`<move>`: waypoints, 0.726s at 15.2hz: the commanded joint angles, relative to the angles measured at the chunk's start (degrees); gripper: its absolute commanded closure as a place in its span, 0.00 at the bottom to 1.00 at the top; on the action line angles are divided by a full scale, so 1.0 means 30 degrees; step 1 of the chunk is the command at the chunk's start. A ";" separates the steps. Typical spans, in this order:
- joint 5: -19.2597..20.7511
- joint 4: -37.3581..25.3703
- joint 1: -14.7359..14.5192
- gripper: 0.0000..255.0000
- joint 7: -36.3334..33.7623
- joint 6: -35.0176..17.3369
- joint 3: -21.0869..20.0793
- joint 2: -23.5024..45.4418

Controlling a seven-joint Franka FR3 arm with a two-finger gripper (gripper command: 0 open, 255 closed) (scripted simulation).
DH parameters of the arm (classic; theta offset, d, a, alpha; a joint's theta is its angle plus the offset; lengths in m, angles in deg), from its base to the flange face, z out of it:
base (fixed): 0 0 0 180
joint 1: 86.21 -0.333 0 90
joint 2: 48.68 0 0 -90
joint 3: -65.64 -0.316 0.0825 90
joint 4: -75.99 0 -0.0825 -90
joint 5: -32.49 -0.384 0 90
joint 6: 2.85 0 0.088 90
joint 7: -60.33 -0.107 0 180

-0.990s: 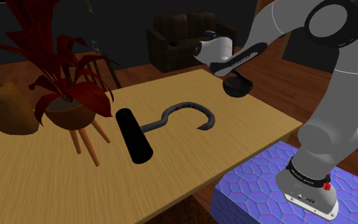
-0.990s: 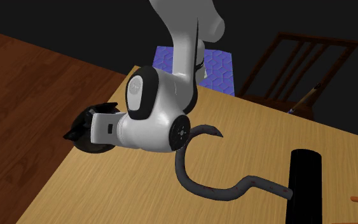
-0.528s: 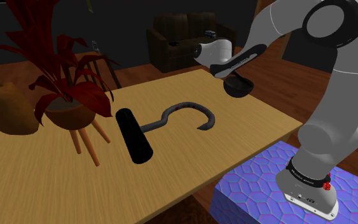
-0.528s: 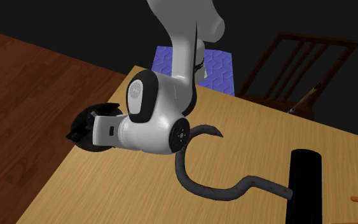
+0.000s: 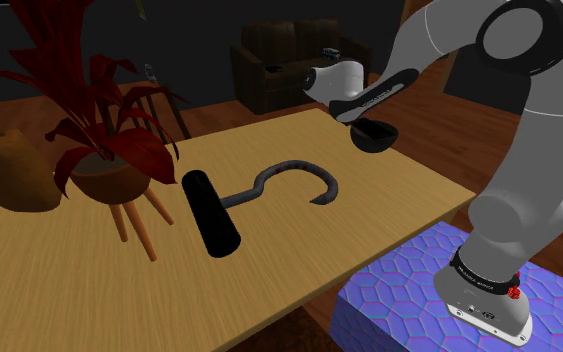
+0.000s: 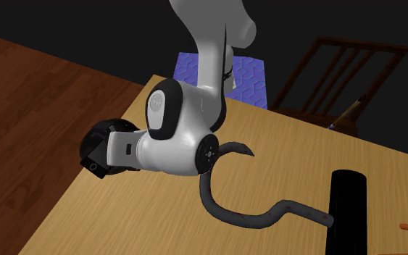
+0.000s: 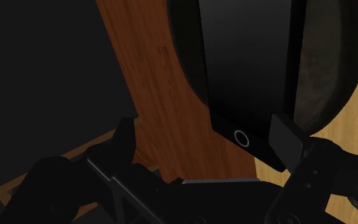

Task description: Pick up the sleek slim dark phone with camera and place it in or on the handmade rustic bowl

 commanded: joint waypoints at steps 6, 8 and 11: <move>-0.0786 -0.0836 -0.0859 0.00 0.0217 0.1599 -0.0671 -0.0152; -0.0786 -0.0836 -0.0859 0.00 0.0217 0.1599 -0.0671 -0.0152; -0.0784 -0.0834 -0.0858 0.00 0.0215 0.1595 -0.0670 -0.0152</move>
